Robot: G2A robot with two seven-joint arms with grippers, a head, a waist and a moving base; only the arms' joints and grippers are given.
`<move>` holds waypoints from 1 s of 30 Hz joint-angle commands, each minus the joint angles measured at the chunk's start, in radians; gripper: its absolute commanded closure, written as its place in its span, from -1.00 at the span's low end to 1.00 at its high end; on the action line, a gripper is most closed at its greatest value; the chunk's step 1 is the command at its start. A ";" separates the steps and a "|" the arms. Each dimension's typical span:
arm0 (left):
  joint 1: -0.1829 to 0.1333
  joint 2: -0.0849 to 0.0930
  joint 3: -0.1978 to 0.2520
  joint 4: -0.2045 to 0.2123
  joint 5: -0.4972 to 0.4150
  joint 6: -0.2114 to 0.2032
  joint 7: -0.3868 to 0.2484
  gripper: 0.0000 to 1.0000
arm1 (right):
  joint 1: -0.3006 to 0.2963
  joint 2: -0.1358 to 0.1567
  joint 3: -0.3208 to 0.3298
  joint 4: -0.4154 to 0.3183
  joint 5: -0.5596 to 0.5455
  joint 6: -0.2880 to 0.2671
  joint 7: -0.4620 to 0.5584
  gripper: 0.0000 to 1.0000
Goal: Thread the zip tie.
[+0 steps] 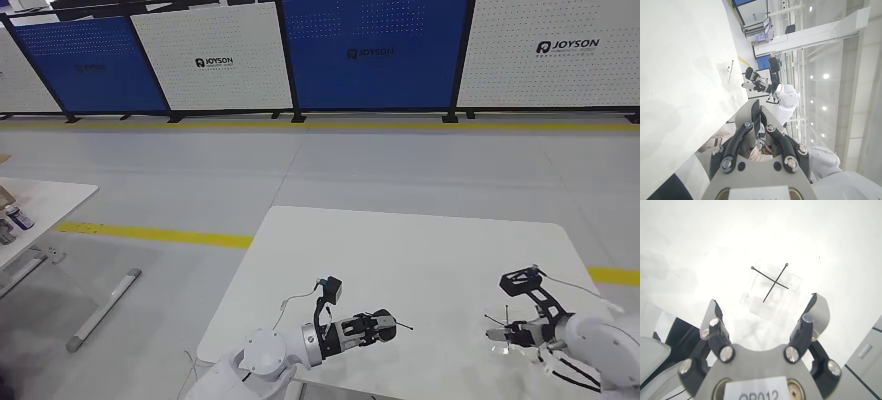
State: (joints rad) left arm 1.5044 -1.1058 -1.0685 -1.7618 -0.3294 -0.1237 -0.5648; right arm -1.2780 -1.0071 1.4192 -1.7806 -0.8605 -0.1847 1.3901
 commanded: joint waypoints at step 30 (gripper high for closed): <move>0.000 0.000 0.000 0.000 0.000 0.000 0.000 1.00 | 0.073 0.018 -0.080 0.076 -0.009 0.211 0.000 0.38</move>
State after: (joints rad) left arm 1.5044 -1.1058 -1.0685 -1.7618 -0.3294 -0.1237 -0.5648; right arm -1.2088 -0.9896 1.3424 -1.7105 -0.8681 0.0190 1.3900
